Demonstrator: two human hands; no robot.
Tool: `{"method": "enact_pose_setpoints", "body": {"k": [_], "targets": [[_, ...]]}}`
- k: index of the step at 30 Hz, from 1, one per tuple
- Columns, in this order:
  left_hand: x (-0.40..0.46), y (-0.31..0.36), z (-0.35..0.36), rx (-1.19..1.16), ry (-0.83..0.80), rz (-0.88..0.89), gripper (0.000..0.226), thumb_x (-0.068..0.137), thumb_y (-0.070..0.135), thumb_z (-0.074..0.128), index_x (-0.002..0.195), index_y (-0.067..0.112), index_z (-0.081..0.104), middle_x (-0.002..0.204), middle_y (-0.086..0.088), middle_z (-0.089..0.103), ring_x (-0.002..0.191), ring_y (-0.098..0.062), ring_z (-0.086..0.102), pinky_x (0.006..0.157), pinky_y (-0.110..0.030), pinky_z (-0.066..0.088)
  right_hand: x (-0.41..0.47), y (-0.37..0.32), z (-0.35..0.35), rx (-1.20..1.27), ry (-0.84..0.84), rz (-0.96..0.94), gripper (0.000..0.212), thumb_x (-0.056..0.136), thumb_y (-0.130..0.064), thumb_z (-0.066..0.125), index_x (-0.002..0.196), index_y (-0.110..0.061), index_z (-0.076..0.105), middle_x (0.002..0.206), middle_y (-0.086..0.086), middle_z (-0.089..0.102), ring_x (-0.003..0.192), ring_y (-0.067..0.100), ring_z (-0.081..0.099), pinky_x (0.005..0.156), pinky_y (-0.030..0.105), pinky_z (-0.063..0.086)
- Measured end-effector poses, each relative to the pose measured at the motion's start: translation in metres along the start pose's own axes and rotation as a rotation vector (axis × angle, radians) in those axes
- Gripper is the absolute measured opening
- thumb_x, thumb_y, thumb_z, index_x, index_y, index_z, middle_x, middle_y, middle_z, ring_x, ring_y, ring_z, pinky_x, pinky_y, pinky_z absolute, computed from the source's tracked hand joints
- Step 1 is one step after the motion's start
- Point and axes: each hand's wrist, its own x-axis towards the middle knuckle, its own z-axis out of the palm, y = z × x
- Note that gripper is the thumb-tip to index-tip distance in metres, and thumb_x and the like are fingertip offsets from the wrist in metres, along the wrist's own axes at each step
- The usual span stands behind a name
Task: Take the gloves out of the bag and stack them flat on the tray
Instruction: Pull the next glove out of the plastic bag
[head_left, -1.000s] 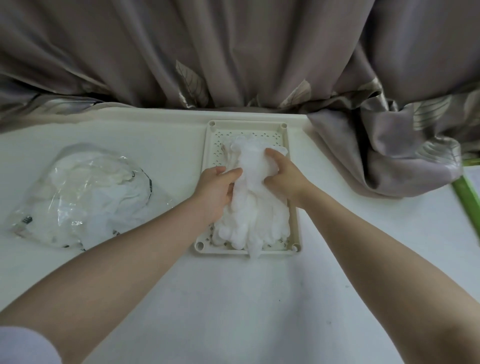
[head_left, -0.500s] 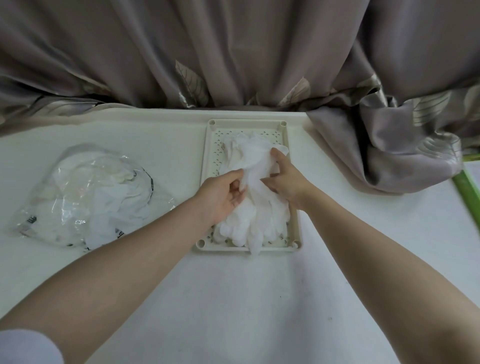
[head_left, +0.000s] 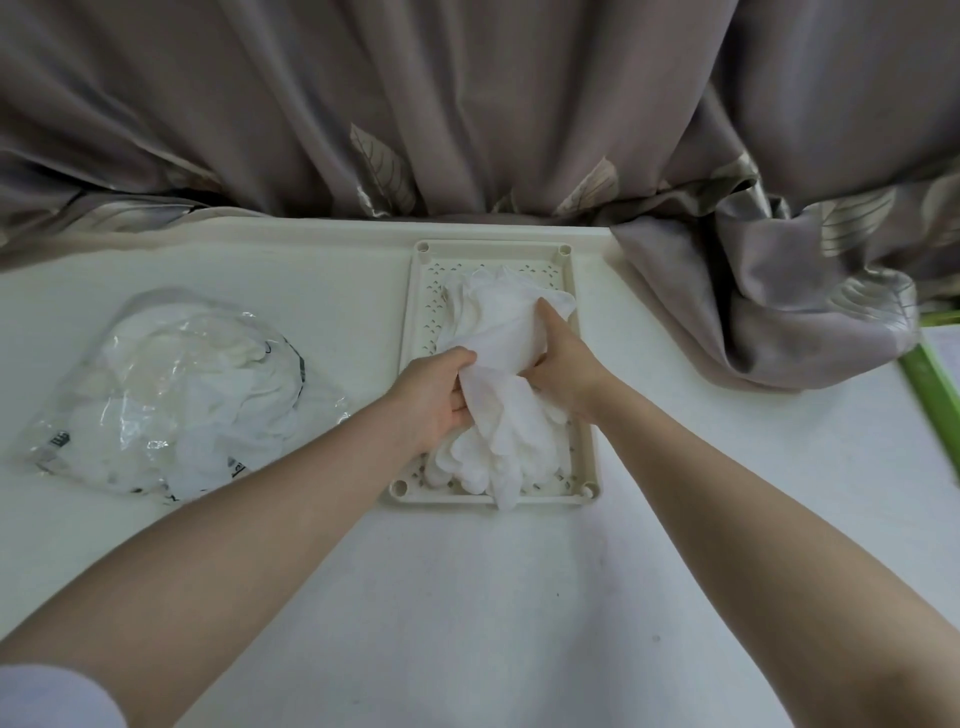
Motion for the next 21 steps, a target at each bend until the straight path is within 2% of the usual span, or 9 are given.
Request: {"method": "enact_pose_setpoints", "body": {"k": [2,4,6,8,10,12,14,18,21], "targets": [[-0.002,0.002,-0.006,0.043,-0.033,-0.022,0.023,0.094,0.011,0.052,0.115,0.000,0.056,0.085,-0.009,0.067,0.070,-0.017,0.066,0.060,-0.027,0.057,0.000,0.001,0.001,0.007,0.020,-0.018,0.076,0.095,-0.011,0.050,0.152,-0.024,0.002,0.145,0.010,0.039,0.120,0.024,0.049,0.096,0.028,0.042],[-0.005,0.001,-0.009,0.167,-0.052,-0.024,0.019,0.093,0.007,0.055,0.110,-0.001,0.057,0.076,-0.008,0.068,0.058,-0.013,0.067,0.054,-0.022,0.056,0.002,0.003,0.001,-0.004,0.041,-0.042,0.063,0.098,-0.005,0.041,0.151,-0.017,0.012,0.132,0.003,0.048,0.113,0.017,0.052,0.091,0.011,0.040],[-0.008,0.002,-0.012,0.524,0.011,0.069,0.019,0.089,0.009,0.061,0.107,0.002,0.057,0.082,-0.009,0.067,0.061,-0.012,0.066,0.057,-0.023,0.055,0.001,0.000,0.000,-0.151,0.069,-0.097,0.047,0.104,-0.012,0.026,0.150,-0.018,0.018,0.123,-0.005,0.050,0.107,0.010,0.052,0.078,0.001,0.037],[-0.007,0.003,-0.016,1.043,0.135,0.263,0.038,0.083,0.023,0.067,0.114,0.008,0.050,0.100,-0.005,0.060,0.084,-0.018,0.062,0.071,-0.029,0.051,0.000,-0.004,-0.001,-0.245,0.061,-0.087,0.052,0.103,-0.014,0.029,0.151,-0.018,0.011,0.153,0.001,0.022,0.133,0.021,0.037,0.095,0.015,0.033],[-0.005,0.002,-0.019,1.408,0.293,0.524,0.055,0.080,0.030,0.066,0.125,0.010,0.040,0.117,-0.005,0.049,0.104,-0.024,0.053,0.083,-0.034,0.043,-0.003,-0.009,0.001,-0.352,0.083,-0.068,0.066,0.094,-0.007,0.044,0.150,-0.014,0.011,0.158,0.010,-0.012,0.136,0.033,0.034,0.102,0.032,0.037],[-0.004,0.001,-0.018,1.585,0.293,0.907,0.047,0.082,0.021,0.059,0.124,0.005,0.045,0.129,-0.011,0.044,0.118,-0.029,0.045,0.094,-0.037,0.036,-0.006,-0.011,0.005,-0.519,0.220,-0.133,0.062,0.088,-0.008,0.050,0.144,-0.010,0.023,0.156,0.016,-0.021,0.123,0.039,0.044,0.088,0.037,0.042],[0.002,0.003,-0.015,1.732,0.152,1.135,0.036,0.086,0.018,0.052,0.120,0.005,0.053,0.143,-0.014,0.037,0.132,-0.032,0.035,0.108,-0.043,0.027,-0.009,-0.011,0.009,-0.652,0.345,-0.200,0.057,0.088,-0.017,0.052,0.140,-0.008,0.030,0.155,0.021,-0.019,0.133,0.039,0.030,0.099,0.040,0.033],[0.023,0.001,-0.013,2.031,-0.054,0.888,0.076,0.090,0.057,0.036,0.149,0.014,0.016,0.160,-0.002,0.000,0.146,-0.017,-0.007,0.118,-0.036,-0.009,-0.005,0.000,0.027,-0.738,0.178,-0.351,0.065,0.092,-0.035,0.034,0.147,-0.001,0.021,0.158,0.023,0.003,0.147,0.034,0.003,0.119,0.040,0.006],[0.034,0.000,-0.018,2.174,-0.043,0.690,0.105,0.078,0.072,0.040,0.150,0.011,-0.006,0.158,-0.004,-0.015,0.144,-0.018,-0.017,0.117,-0.038,-0.013,-0.008,0.019,0.036,-0.785,-0.070,-0.237,0.081,0.096,-0.050,0.037,0.151,-0.010,-0.007,0.159,0.007,-0.014,0.147,0.019,-0.013,0.118,0.040,-0.008]]}}
